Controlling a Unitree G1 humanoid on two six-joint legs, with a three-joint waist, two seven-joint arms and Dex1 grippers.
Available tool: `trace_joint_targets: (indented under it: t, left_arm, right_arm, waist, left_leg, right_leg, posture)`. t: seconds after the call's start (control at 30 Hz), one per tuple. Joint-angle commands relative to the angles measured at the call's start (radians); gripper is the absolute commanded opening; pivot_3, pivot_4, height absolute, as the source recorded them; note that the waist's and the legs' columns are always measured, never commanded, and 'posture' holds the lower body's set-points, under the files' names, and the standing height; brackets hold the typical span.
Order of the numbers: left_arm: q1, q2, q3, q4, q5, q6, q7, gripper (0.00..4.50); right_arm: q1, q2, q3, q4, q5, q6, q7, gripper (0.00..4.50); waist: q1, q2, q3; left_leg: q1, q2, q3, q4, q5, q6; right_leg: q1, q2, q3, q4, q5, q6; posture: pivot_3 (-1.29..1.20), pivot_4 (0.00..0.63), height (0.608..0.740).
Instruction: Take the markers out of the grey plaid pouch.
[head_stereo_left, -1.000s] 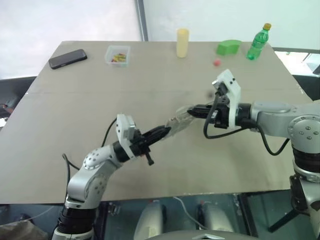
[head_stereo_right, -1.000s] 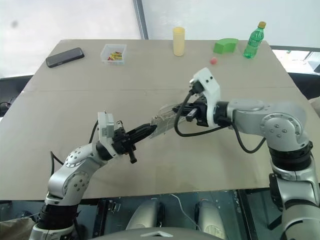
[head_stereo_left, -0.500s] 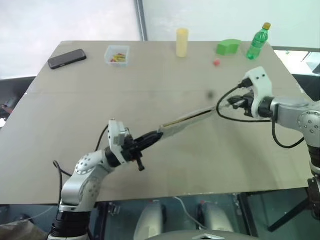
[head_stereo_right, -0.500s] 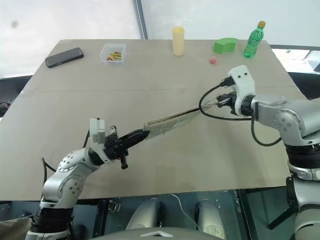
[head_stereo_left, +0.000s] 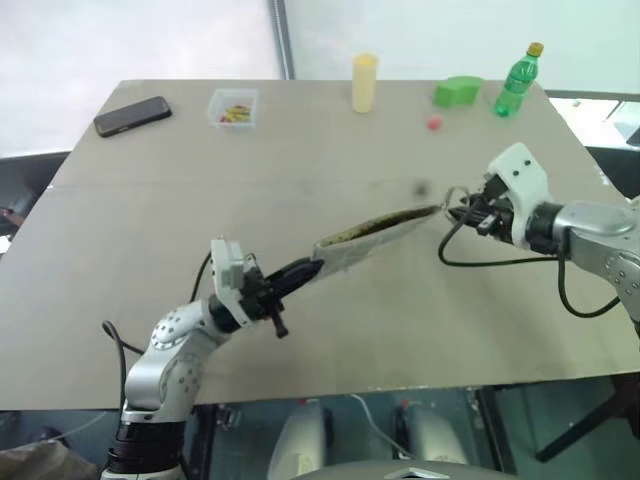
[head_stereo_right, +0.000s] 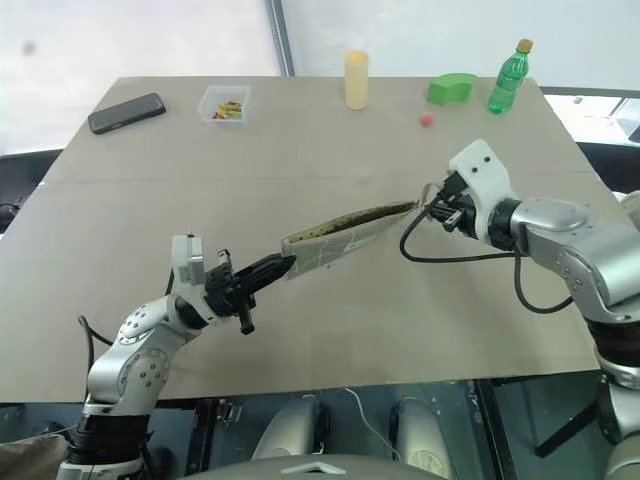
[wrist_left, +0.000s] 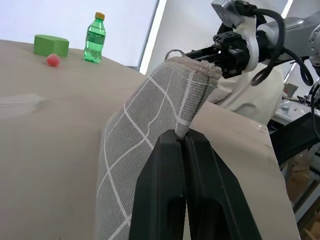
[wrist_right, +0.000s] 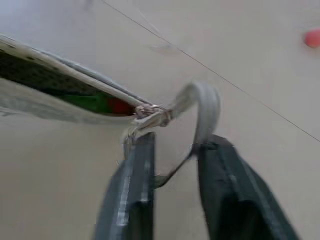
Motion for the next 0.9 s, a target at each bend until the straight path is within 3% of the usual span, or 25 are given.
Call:
trace_joint_targets:
  t: [0.03,0.2,0.37,0.57,0.9]
  left_arm:
    - [-0.013,-0.018,0.003,-0.029,-0.021,-0.009,0.006,0.00]
    - [-0.007,-0.043,-0.012,-0.032,-0.012,-0.015,0.011,0.00]
    - [-0.008,-0.050,-0.021,-0.022,-0.006,-0.022,0.000,0.00]
    - [-0.023,-0.047,-0.027,-0.005,-0.002,-0.028,-0.016,0.00]
    - [-0.025,-0.045,-0.026,-0.012,-0.003,-0.028,-0.021,0.00]
  right_arm:
    - [0.058,-0.030,-0.153,-0.113,0.098,0.055,0.048,2.71]
    - [0.137,-0.070,-0.331,-0.182,0.234,0.131,0.080,2.71]
    - [0.084,0.028,-0.333,-0.186,0.337,0.176,-0.016,2.71]
    - [-0.037,0.186,-0.168,-0.159,0.324,0.188,-0.113,0.02]
    - [-0.122,0.199,0.073,-0.066,0.139,0.109,-0.034,0.02]
  waist:
    - [0.003,0.000,0.000]
    - [-0.001,0.000,0.000]
    - [-0.004,0.000,0.000]
    - [-0.001,0.000,0.000]
    - [-0.002,0.000,0.000]
  left_leg:
    - [0.000,0.000,0.000,0.000,0.000,0.000]
    - [0.000,-0.001,0.000,0.001,0.000,0.001]
    - [0.003,0.000,0.000,0.001,-0.001,0.002]
    - [0.004,0.000,0.001,0.001,-0.001,0.001]
    - [0.002,-0.002,0.000,0.001,0.000,0.000]
  right_leg:
    - [0.000,0.000,0.000,0.000,0.000,0.000]
    - [0.001,-0.001,0.001,0.000,0.000,0.000]
    - [0.002,0.000,0.001,0.001,0.000,0.000]
    - [0.002,0.001,0.002,0.004,0.000,0.000]
    - [0.001,0.000,0.001,0.001,0.000,0.000]
  posture:
    - [0.00,0.150,0.740]
    - [0.00,0.150,0.740]
    - [0.00,0.150,0.740]
    - [0.00,0.150,0.740]
    - [0.00,0.150,0.740]
